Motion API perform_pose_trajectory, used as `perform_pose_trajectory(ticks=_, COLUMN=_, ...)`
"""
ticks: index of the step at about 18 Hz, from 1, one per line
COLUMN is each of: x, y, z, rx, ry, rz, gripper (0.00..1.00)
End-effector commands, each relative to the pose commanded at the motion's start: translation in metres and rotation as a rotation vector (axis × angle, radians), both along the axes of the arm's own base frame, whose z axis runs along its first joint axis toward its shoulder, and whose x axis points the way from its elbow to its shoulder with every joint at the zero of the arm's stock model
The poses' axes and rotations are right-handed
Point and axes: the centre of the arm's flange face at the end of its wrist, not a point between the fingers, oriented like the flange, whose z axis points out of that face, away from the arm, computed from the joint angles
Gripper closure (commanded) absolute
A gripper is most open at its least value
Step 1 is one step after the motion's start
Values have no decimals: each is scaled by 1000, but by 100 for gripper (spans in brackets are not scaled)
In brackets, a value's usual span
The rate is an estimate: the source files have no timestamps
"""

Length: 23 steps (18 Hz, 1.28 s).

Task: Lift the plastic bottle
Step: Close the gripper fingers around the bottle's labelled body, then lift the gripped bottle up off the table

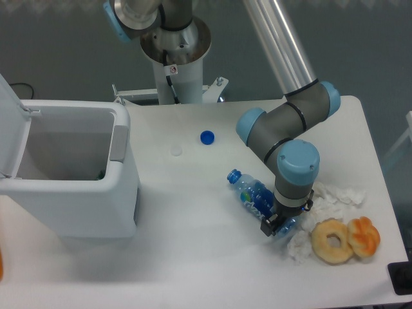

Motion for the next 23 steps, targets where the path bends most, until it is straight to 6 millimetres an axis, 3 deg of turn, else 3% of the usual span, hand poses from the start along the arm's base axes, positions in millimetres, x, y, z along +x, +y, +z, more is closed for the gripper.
perform_pose_trajectory(ticks=14, x=1, y=2, z=-2, rx=-1, ry=-3, rz=-8, gripper=23)
perform_pose_trajectory(ticks=23, x=0, y=3, z=19, rx=15, ry=24, rz=-9, gripper=22)
